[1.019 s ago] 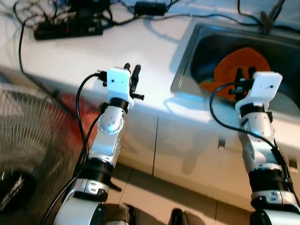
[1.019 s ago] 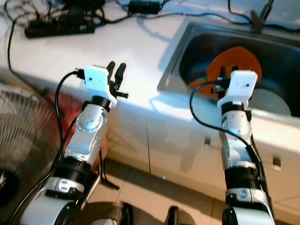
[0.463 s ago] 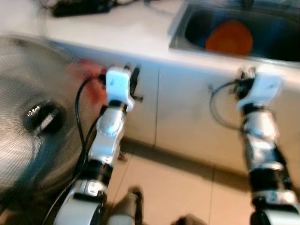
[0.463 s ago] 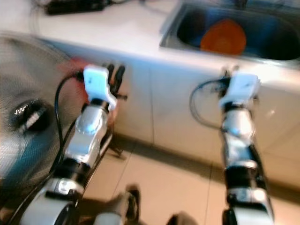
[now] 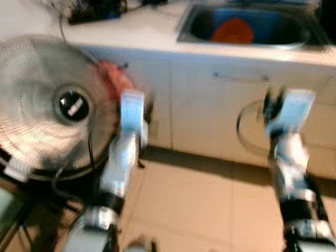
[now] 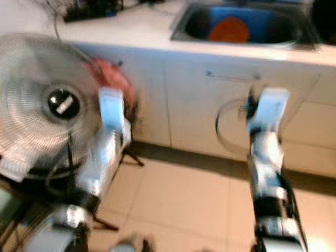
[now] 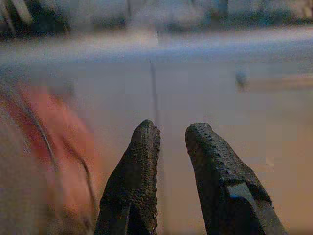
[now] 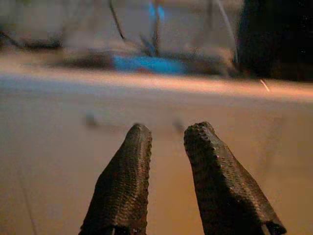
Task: Kitchen organization
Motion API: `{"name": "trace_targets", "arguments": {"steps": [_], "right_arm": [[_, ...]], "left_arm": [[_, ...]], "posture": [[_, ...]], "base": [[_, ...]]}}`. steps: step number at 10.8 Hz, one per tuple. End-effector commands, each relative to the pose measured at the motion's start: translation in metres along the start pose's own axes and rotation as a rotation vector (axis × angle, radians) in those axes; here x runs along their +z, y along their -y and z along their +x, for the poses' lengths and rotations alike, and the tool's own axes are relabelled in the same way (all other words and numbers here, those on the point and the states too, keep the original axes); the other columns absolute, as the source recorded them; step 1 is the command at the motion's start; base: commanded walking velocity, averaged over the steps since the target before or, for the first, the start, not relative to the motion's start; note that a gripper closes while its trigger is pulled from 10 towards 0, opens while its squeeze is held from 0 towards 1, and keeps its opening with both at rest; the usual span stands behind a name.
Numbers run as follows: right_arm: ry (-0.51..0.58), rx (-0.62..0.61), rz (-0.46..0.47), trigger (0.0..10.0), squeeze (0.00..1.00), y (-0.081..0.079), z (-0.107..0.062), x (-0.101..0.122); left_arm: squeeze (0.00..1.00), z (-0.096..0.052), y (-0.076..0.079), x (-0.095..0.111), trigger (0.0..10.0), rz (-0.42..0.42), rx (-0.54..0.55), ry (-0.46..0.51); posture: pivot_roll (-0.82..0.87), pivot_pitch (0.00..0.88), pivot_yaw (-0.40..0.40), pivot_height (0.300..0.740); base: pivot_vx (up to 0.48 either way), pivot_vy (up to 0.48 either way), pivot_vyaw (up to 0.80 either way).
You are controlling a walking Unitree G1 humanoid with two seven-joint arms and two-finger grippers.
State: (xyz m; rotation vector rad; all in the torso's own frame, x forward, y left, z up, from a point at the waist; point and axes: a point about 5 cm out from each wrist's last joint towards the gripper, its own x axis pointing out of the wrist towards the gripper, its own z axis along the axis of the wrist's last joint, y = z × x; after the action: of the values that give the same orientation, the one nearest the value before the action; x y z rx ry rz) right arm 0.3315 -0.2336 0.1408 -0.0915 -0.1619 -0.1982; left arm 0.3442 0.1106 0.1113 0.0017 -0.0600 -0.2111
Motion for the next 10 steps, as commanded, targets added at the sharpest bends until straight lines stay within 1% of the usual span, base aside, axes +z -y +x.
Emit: {"name": "trace_targets", "arguments": {"steps": [1,2,3,4,5,6,7,8,9,10], "right_arm": [[-0.052,0.011,0.024,10.0,0.0,-0.004,-0.004,-0.013],[-0.13,0.013,0.007,10.0,0.0,-0.003,-0.013,-0.034],[-0.224,0.017,0.013,10.0,0.0,-0.001,-0.023,-0.056],[-0.381,0.034,0.006,10.0,0.0,-0.002,-0.046,-0.09],[-0.576,0.046,-0.005,10.0,0.0,-0.001,-0.079,-0.127],[-0.733,0.044,-0.052,10.0,0.0,0.001,-0.109,-0.152],[-0.785,0.056,-0.052,10.0,0.0,0.0,-0.122,-0.16],[-0.835,0.086,-0.018,10.0,0.0,-0.002,-0.138,-0.168],[-0.861,0.118,-0.006,10.0,0.0,-0.004,-0.145,-0.172],[-0.89,0.138,-0.009,10.0,0.0,-0.005,-0.154,-0.177]], "left_arm": [[0.0,-0.008,-0.011,-0.017,10.0,-0.008,0.028,-0.071],[0.0,-0.019,-0.018,-0.04,10.0,-0.004,0.061,-0.168],[0.0,-0.03,-0.024,-0.059,10.0,-0.041,0.091,-0.25],[0.0,-0.052,-0.03,-0.087,10.0,0.018,0.089,-0.373],[0.0,-0.082,-0.034,-0.119,10.0,0.047,0.098,-0.54],[0.0,-0.092,-0.039,-0.13,10.0,0.067,0.126,-0.65],[0.0,-0.114,-0.042,-0.144,10.0,0.071,0.141,-0.707],[0.0,-0.137,-0.045,-0.157,10.0,0.058,0.159,-0.763],[0.0,-0.149,-0.049,-0.163,10.0,0.047,0.187,-0.806],[0.0,-0.165,-0.052,-0.171,10.0,0.027,0.223,-0.872]], "posture": [[-0.04,0.15,0.028,0.74],[-0.04,0.15,0.026,0.74],[-0.04,0.147,0.023,0.74],[-0.04,0.144,0.024,0.74],[-0.03,0.14,0.025,0.74],[-0.03,0.136,0.026,0.74],[-0.03,0.131,0.026,0.74],[-0.03,0.128,0.027,0.74],[-0.03,0.13,0.026,0.74],[-0.03,0.125,0.027,0.74]], "base": [[0.0,0.0,0.0],[0.0,0.0,0.0],[0.0,0.0,0.0],[0.349,0.0,0.0],[0.352,0.0,0.0],[0.0,0.0,0.0],[0.0,0.0,0.0],[0.0,0.0,0.0],[0.0,0.0,0.0],[0.0,0.0,0.0]]}}
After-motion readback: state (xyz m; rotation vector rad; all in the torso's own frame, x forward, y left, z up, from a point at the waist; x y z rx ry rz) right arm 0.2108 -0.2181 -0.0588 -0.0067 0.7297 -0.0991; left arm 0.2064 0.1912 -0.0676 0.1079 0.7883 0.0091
